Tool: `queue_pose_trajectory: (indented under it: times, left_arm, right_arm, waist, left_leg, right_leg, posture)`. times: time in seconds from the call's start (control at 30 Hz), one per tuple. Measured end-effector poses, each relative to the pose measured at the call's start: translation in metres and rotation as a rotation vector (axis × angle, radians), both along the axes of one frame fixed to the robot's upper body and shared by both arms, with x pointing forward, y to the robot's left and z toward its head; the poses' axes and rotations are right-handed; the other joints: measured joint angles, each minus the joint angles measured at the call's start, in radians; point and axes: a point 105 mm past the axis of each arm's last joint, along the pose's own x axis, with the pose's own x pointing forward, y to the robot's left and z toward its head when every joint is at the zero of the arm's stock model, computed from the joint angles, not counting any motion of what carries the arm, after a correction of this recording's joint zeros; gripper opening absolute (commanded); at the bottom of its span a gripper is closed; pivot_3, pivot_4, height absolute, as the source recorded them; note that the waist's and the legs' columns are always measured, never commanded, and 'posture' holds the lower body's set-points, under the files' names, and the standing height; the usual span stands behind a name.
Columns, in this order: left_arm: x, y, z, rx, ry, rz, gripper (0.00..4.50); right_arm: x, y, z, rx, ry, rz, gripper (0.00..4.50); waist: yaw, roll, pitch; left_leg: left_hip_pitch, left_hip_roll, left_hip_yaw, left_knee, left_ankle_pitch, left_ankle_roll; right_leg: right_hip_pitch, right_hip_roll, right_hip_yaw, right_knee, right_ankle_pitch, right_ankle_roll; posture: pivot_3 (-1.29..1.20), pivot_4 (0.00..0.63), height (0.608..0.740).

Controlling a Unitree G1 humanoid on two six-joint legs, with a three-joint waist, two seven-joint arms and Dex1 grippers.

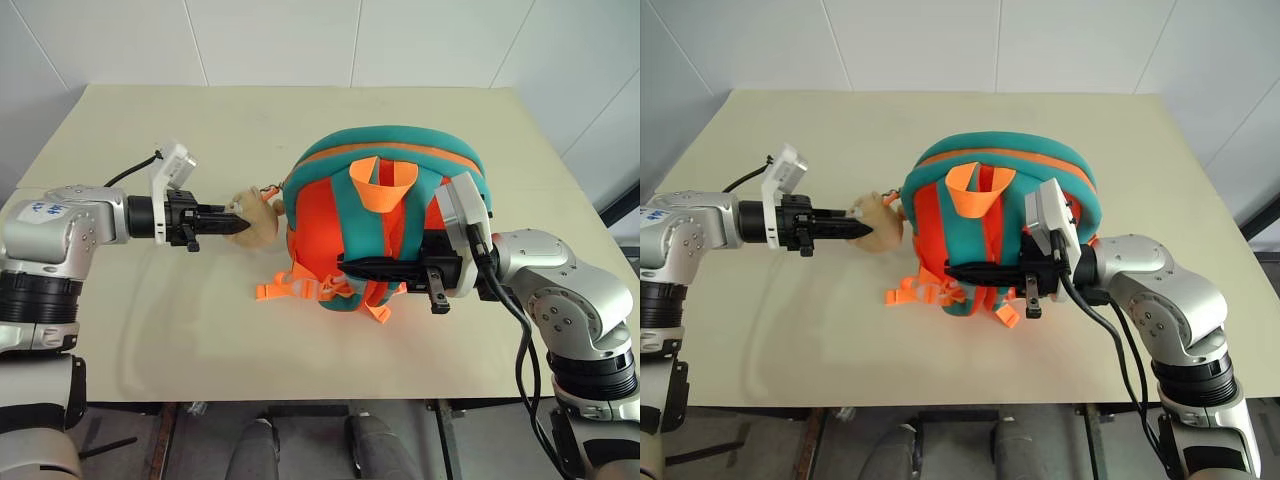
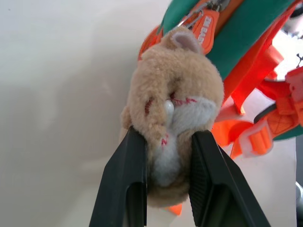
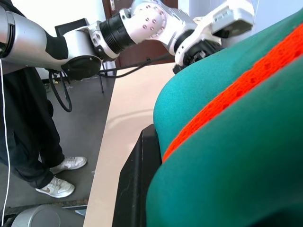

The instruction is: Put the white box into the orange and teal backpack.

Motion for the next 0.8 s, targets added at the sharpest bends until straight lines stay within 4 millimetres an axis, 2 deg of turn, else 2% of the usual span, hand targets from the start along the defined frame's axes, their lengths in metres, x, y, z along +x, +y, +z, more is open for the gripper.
queue_pose_trajectory:
  times: [0.23, 0.43, 0.47, 0.63, 0.8]
  left_arm:
    - [0.009, -0.01, -0.043, 0.158, 0.074, -0.107, 0.72]
    - [0.012, -0.016, -0.048, 0.154, 0.053, -0.14, 0.71]
    - [0.012, -0.017, -0.048, 0.133, 0.049, -0.137, 0.7]
    - [0.009, -0.008, -0.031, -0.065, 0.037, -0.066, 2.36]
    - [-0.002, 0.003, -0.025, -0.104, -0.027, -0.03, 3.95]
  right_arm:
    - [0.0, 0.001, 0.0, 0.003, 0.0, -0.008, 0.0]
    - [0.0, 0.001, -0.002, -0.003, 0.004, -0.03, 0.0]
    - [0.0, 0.0, -0.003, -0.02, 0.009, -0.036, 0.3]
    - [0.001, -0.013, -0.013, -0.152, 0.067, -0.092, 1.93]
    - [-0.001, -0.027, -0.01, -0.201, 0.054, -0.141, 3.57]
  waist:
    - [0.0, 0.0, 0.0]
    - [0.0, 0.0, 0.0]
    - [0.0, 0.0, 0.0]
    - [0.001, 0.0, 0.0]
    - [0.003, 0.0, 0.0]
  left_leg:
    - [0.0, 0.0, 0.0, -0.001, 0.0, 0.0]
    - [0.0, 0.0, 0.0, 0.0, 0.0, 0.0]
    - [0.0, 0.0, 0.0, 0.0, 0.0, 0.0]
    - [0.0, 0.0, 0.0, 0.0, 0.0, 0.0]
    - [0.0, 0.0, 0.0, 0.0, 0.0, 0.0]
  right_leg:
    - [0.0, 0.0, 0.0, 0.0, 0.0, 0.0]
    - [0.0, 0.0, 0.0, 0.001, 0.0, 0.0]
    - [0.0, 0.0, 0.0, 0.001, 0.0, 0.0]
    - [-0.001, 0.0, 0.0, 0.001, 0.0, 0.0]
    - [0.0, -0.001, 0.0, 0.0, 0.0, 0.0]
  posture:
    - [0.0, 0.15, 0.74]
    - [0.0, 0.15, 0.74]
    - [0.0, 0.15, 0.74]
    - [0.0, 0.15, 0.74]
    - [0.0, 0.15, 0.74]
